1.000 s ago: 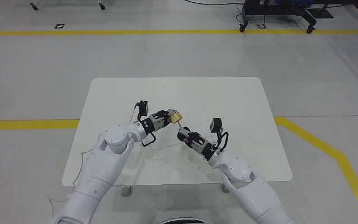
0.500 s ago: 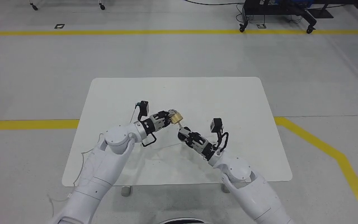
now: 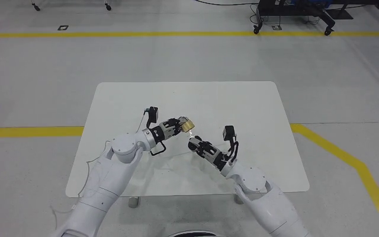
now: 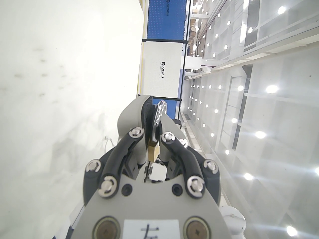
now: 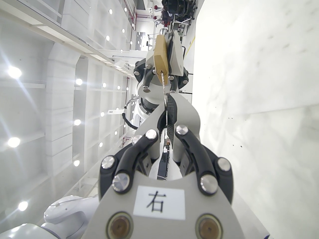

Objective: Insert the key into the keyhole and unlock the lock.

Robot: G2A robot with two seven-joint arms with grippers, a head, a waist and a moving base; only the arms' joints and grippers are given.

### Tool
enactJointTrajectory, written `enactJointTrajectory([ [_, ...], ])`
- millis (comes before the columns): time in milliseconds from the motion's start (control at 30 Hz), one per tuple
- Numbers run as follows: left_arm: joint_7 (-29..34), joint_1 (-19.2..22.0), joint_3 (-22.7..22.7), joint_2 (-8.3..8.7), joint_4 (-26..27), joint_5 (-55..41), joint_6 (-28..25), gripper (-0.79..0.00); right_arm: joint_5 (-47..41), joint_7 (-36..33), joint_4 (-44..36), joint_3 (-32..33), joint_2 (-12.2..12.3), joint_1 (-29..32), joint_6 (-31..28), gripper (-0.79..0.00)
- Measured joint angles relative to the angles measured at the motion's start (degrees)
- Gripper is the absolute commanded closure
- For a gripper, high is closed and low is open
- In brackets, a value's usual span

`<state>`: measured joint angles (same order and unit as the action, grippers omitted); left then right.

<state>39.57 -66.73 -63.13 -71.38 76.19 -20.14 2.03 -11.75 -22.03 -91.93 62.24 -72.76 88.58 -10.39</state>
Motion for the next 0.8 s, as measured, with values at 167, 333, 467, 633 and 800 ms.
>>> enactJointTrajectory([
  [167, 0.8, -0.2, 0.1, 0.17, 0.4, 1.6, -0.7, 0.000, 2.2, -0.1, -0.8, 0.6, 0.3, 0.4, 1.0, 0.000],
  [333, 0.9, -0.3, 0.3, 0.25, 0.7, 2.8, -1.1, 0.000, 2.8, -0.2, -1.7, 1.1, 0.5, 0.9, 1.2, 0.000],
  [467, 0.8, -0.4, 0.5, 0.33, 1.0, 4.1, -1.8, 0.000, 2.8, -0.5, -2.2, 1.2, 0.5, 1.2, 1.3, 0.000],
  [633, 0.8, -0.7, 0.6, 0.44, 1.3, 5.7, -3.7, 0.000, 2.5, -0.7, -2.5, 1.1, 0.6, 1.3, 1.5, 0.000],
  [800, 1.7, -0.9, 0.8, 0.55, 1.7, 6.9, -4.8, 0.000, 2.3, -0.8, -2.7, 1.3, 0.6, 1.3, 1.8, 0.000],
])
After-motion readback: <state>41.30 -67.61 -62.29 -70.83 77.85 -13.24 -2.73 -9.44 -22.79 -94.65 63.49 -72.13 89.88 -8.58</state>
